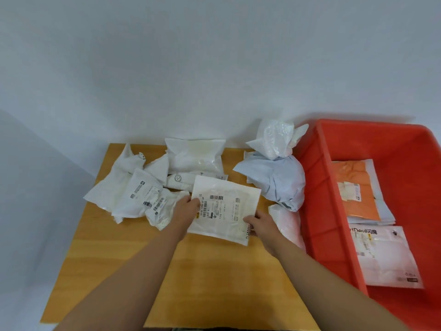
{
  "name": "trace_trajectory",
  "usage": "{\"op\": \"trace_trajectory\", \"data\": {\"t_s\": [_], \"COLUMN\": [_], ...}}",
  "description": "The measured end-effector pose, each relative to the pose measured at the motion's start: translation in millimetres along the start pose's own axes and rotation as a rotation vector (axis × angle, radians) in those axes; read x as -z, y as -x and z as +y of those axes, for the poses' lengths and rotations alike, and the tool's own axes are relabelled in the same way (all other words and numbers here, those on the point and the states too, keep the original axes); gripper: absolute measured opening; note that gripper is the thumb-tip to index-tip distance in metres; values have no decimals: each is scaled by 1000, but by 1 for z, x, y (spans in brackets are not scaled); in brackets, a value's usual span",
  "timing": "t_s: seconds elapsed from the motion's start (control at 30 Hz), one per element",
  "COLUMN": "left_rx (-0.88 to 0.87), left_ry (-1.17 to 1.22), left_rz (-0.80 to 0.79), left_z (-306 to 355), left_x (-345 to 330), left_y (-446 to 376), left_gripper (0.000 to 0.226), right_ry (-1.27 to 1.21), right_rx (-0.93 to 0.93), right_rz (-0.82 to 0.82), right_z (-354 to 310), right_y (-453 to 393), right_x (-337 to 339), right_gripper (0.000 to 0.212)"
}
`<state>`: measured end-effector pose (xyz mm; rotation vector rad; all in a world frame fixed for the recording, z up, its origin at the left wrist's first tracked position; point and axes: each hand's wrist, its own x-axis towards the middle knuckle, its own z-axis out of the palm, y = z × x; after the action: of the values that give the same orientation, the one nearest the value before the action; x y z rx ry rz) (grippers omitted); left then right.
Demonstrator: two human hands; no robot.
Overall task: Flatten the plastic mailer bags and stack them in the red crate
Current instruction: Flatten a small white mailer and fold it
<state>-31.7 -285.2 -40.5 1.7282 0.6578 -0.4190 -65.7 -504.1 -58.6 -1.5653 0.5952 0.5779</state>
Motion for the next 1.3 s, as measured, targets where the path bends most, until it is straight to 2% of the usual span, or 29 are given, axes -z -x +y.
{"op": "trace_trajectory", "data": {"t_s": [0.13,0.33,0.5,0.6,0.7,0.8,0.97,1.1,1.2,1.3], "left_rx": [-141,-322,-357,-388,-445,-478,-538,-583,-619,-622], "left_ry": [96,257,469,453,495,473,318,133,-7,-66], "left_rz": [-49,-354,-604,-666,-676,-646,-613,-681,-722,-730], "left_z": [74,173,238,263,286,305,319,320,316,306], "left_x": [7,2,-14,-46,-78,-93,-110,-135,-160,-190], "left_y": [-8,9,39,63,81,87,82,87,94,96], "left_gripper": [10,19,29,34,25,25,27,26,21,14], "right_ry": [-179,-427,-742,-864,-864,-894,-868,-634,-630,-642], "right_rx": [145,311,469,522,541,541,656,607,585,566], "right_rz": [-66,-7,29,-30,-57,-13,50,152,211,201], "right_z": [-71,-146,-185,-197,-204,-205,-196,-189,-184,-179], "right_y": [14,38,62,73,79,85,100,108,107,108], "right_x": [20,64,95,98,99,113,159,193,215,230], "right_gripper": [24,21,32,41,47,47,23,40,44,42]}}
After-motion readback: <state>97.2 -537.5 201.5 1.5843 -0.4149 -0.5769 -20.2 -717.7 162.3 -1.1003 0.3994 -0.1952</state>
